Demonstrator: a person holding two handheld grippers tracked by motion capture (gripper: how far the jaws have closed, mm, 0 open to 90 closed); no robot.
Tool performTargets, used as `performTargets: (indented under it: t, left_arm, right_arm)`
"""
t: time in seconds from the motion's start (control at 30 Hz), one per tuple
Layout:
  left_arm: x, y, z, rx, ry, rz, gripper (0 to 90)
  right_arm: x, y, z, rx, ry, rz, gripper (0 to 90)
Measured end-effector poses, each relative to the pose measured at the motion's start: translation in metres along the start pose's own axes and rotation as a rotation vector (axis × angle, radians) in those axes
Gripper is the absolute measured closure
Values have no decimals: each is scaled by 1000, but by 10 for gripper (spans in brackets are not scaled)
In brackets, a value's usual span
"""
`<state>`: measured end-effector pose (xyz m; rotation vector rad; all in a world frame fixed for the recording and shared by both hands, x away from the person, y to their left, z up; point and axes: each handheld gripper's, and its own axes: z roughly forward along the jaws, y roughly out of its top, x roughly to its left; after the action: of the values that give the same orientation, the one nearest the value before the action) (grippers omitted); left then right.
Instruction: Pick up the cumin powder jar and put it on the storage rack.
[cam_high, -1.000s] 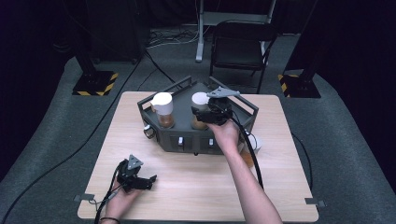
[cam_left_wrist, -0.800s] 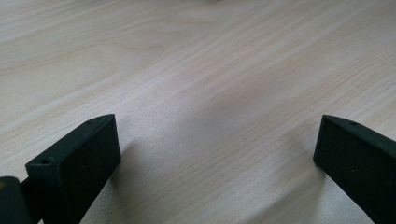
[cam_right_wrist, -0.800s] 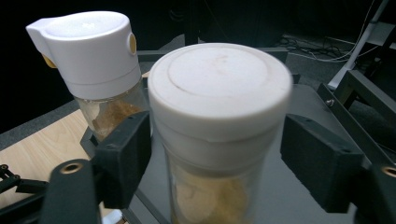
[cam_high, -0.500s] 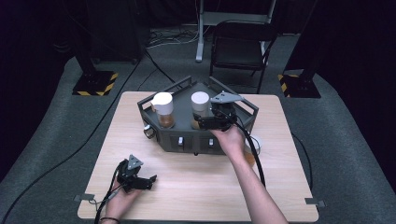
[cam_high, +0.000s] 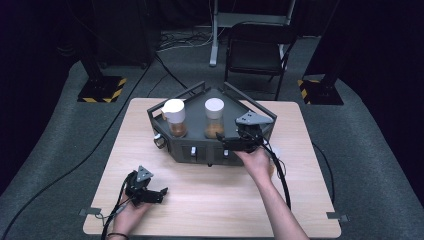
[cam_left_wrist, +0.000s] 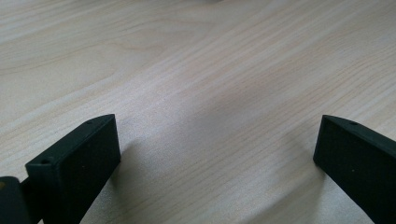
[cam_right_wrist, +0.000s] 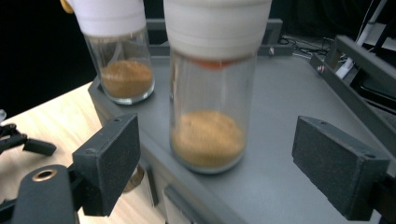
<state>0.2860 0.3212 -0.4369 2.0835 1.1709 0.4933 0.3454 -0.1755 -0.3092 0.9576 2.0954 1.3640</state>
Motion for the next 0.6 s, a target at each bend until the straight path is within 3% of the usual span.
performTargets:
  t: [0.4,0.6]
  left_arm:
    - [0,0,0,-1,1,-1,1]
    - [0,0,0,-1,1,-2,1]
  right_arm:
    - [-2,-42,-20,-27,20,23,139]
    - [5,-59,-26,-6,20,-3,138]
